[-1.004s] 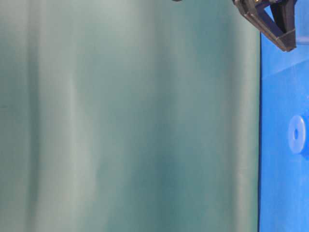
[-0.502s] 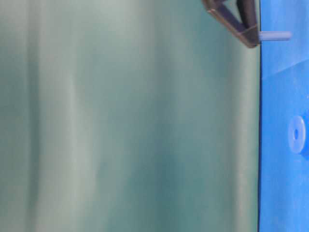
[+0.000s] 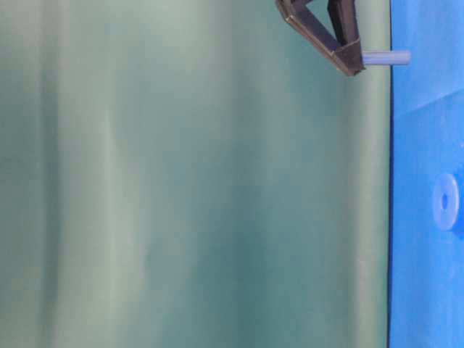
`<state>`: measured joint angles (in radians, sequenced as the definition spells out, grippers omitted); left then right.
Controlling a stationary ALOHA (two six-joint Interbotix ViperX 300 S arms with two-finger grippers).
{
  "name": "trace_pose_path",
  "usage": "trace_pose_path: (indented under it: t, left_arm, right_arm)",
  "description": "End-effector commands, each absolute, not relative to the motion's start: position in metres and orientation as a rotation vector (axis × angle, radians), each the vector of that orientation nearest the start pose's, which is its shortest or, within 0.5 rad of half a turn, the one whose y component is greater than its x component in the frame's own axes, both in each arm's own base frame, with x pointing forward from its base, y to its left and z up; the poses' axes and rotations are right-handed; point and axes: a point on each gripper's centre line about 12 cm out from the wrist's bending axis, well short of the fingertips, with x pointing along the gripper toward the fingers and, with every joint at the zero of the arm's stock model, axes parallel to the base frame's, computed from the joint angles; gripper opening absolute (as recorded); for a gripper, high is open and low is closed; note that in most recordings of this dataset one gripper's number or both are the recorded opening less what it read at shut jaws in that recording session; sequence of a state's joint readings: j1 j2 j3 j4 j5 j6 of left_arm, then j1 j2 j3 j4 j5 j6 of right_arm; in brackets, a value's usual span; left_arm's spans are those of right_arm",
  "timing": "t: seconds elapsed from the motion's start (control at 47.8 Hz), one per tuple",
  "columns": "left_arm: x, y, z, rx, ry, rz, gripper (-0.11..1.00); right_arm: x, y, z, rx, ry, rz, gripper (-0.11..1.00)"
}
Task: Insert the shaft placed at a random location into the center hole of the small gear at another random location.
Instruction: 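Carry the shaft with the right gripper left over the blue gear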
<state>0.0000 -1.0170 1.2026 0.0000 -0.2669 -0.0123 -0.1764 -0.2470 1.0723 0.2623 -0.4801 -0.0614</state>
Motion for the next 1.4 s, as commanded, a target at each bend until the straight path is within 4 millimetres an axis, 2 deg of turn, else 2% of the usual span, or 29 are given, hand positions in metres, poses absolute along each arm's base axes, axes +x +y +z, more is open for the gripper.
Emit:
trace_pose_path:
  t: [0.0, 0.251, 0.816, 1.025, 1.192, 1.381]
  left_arm:
    - [0.19, 0.0, 0.294, -0.009, -0.098, 0.0, 0.0]
    - [0.19, 0.0, 0.294, -0.009, -0.1, 0.0, 0.0]
    - [0.19, 0.0, 0.294, -0.011, -0.097, 0.0, 0.0]
    - [0.19, 0.0, 0.294, -0.011, -0.098, 0.0, 0.0]
    - [0.19, 0.0, 0.294, -0.011, -0.1, 0.001, 0.0]
    - [0.19, 0.0, 0.294, -0.011, -0.1, 0.0, 0.0]
  right_arm:
    - [0.295, -0.066, 0.181, 0.178, 0.301, -0.32, 0.03]
    - [0.304, -0.067, 0.184, 0.18, 0.29, -0.317, 0.03]
    - [0.387, -0.063, 0.192, 0.175, 0.299, -0.261, 0.03]
    - [0.412, -0.065, 0.193, 0.177, 0.305, -0.251, 0.03]
    - [0.422, -0.065, 0.192, 0.175, 0.319, -0.244, 0.03]
    - [0.421, -0.064, 0.19, 0.173, 0.327, -0.242, 0.03]
